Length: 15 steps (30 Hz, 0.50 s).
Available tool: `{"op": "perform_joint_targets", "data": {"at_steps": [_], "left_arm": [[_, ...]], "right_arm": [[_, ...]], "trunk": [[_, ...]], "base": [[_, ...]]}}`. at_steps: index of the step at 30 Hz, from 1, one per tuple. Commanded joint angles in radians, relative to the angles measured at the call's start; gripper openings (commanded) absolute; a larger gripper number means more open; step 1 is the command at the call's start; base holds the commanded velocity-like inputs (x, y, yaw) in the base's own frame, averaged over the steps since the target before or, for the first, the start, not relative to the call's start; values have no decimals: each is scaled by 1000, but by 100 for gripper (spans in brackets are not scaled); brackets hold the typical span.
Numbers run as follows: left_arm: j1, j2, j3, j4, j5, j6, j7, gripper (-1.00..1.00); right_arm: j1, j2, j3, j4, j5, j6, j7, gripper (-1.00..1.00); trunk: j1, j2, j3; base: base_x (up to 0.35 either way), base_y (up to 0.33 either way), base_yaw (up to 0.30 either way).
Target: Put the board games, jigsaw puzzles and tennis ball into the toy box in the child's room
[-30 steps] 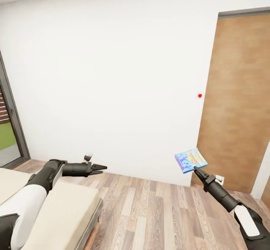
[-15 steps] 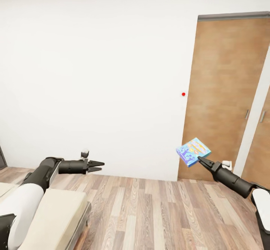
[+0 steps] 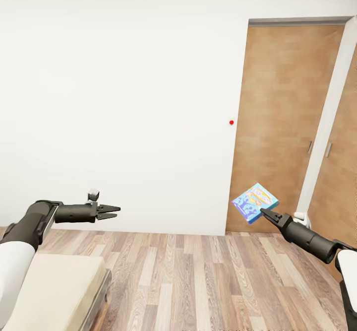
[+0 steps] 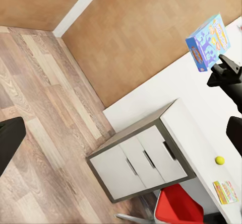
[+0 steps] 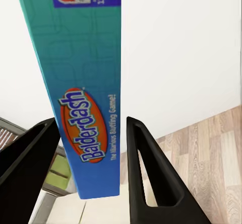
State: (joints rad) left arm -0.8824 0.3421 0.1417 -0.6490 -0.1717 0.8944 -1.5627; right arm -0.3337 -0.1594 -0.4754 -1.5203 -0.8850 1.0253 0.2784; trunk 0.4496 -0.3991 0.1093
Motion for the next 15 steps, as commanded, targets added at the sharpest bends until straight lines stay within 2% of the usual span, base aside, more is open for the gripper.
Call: {"op": "perform_joint_targets", "data": {"at_steps": [1, 8, 15], "left_arm": [[1, 0, 3, -1, -11, 11, -8, 100], [3, -5, 4, -1, -11, 9, -8, 100], [2, -5, 4, -1, -11, 6, -8, 100]], "right_arm": [[-1, 3, -2, 1, 8, 4, 10, -100], [-1, 24, -34, 4, 8, 4, 10, -100], [-1, 36, -39, 5, 8, 4, 10, -100]], "trunk": [[0, -1, -1], [0, -1, -3], [0, -1, -3]], "base": [[0, 0, -207], [0, 0, -257], [0, 0, -276]]}}
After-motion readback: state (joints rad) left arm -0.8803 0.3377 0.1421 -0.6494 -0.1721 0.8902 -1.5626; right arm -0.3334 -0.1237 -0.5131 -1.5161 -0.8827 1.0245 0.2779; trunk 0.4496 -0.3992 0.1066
